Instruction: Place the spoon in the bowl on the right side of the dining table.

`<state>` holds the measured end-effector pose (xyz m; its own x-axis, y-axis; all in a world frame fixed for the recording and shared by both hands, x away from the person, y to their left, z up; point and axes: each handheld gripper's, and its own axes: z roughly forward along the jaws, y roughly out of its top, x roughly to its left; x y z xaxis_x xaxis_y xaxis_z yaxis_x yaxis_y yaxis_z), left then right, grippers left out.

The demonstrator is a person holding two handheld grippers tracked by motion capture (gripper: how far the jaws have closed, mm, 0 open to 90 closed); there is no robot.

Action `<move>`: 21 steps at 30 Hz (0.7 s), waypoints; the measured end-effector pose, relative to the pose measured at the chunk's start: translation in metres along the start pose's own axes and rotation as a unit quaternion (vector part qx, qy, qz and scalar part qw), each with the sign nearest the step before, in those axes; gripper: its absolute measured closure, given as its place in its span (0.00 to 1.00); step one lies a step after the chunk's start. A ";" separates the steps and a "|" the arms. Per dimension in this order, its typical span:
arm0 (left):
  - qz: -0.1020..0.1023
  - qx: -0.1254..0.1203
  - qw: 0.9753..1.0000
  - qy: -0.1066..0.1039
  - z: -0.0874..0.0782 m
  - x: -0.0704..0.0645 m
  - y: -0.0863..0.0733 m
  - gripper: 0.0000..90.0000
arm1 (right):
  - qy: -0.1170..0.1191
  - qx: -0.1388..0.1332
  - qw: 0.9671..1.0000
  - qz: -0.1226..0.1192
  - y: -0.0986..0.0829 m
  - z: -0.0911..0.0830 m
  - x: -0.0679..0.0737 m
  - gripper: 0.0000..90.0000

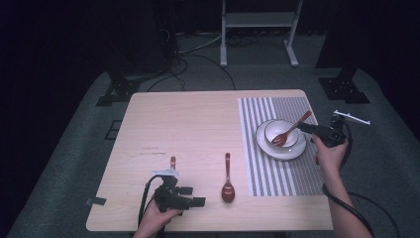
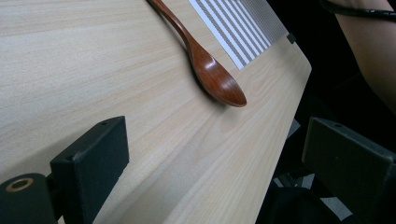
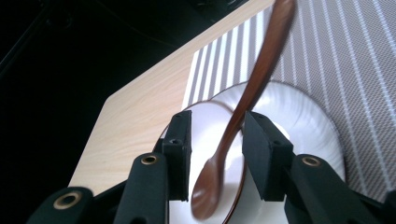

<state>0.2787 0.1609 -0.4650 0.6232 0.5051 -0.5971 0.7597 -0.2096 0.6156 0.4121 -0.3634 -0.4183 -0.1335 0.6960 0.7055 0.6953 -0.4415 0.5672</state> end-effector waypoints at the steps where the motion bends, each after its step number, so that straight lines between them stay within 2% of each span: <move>1: -0.001 0.000 1.000 0.001 0.000 0.000 0.000 0.07 | 0.002 0.000 1.000 -0.004 -0.001 0.000 0.001 0.68; 21: -0.003 -0.006 1.000 0.004 -0.004 0.000 -0.001 0.07 | 0.021 0.038 0.998 -0.044 -0.024 -0.004 0.020 0.61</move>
<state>0.2778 0.1641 -0.4636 0.6168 0.5128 -0.5972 0.7612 -0.1955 0.6183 0.3897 -0.3411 -0.4156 -0.2253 0.7046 0.6729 0.7312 -0.3342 0.5947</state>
